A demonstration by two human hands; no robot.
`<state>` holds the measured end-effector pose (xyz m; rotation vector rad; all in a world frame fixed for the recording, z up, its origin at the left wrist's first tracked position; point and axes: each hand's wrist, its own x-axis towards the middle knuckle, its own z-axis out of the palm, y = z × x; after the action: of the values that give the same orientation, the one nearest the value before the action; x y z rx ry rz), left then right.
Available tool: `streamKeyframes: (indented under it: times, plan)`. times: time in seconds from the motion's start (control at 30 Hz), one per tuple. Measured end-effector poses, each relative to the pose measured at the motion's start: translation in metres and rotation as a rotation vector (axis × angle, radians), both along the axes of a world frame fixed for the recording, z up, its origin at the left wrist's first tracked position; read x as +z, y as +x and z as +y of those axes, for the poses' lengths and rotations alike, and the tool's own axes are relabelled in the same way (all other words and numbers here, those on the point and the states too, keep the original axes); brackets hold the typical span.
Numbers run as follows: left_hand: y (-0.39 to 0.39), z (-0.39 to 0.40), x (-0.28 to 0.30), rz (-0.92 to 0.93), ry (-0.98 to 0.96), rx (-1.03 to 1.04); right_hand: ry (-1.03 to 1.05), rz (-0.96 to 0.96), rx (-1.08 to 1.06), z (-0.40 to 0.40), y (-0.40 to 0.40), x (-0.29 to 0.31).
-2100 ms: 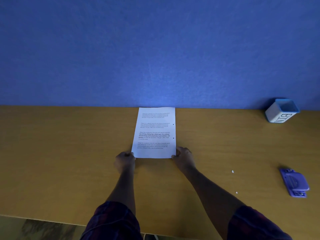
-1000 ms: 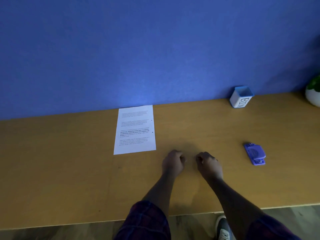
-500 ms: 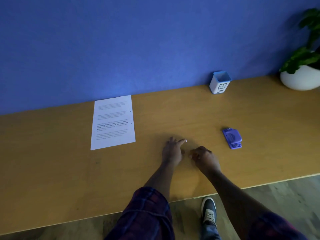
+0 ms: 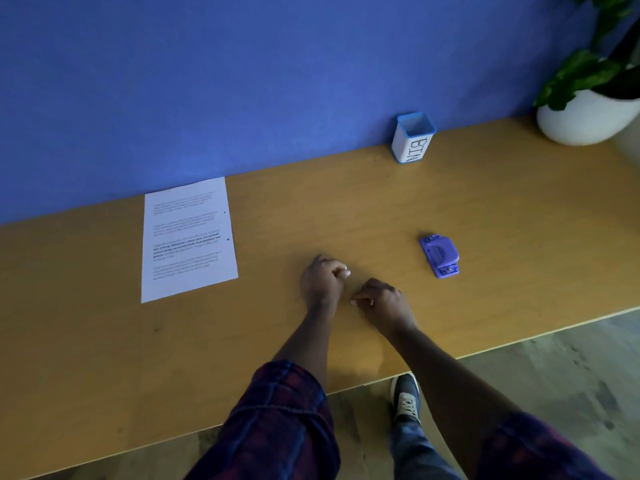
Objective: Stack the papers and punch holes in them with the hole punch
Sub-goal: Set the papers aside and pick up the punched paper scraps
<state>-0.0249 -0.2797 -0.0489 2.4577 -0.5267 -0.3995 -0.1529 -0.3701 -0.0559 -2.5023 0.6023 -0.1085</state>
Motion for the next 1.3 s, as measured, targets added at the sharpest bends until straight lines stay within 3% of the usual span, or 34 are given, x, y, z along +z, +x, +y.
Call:
streamKeyframes:
  times: [0.33, 0.73, 0.87, 1.07, 1.3]
  plan:
    - [-0.001, -0.008, 0.001, -0.051, 0.122, -0.022, -0.023, 0.120, 0.119, -0.004, 0.005, -0.003]
    - [0.007, 0.003, -0.001, 0.182, -0.118, 0.097, 0.219, 0.072, -0.133, -0.009, 0.014, 0.002]
    - [0.003, -0.001, -0.002, 0.160, -0.110, 0.095, 0.222, 0.009, -0.044, -0.012, 0.005, 0.002]
    - [-0.002, -0.008, -0.003, -0.032, 0.017, 0.014, 0.048, -0.009, 0.123, -0.010, 0.000, 0.005]
    - [-0.003, -0.015, -0.008, -0.105, 0.159, -0.079, -0.246, -0.090, 0.240, 0.006, -0.003, 0.008]
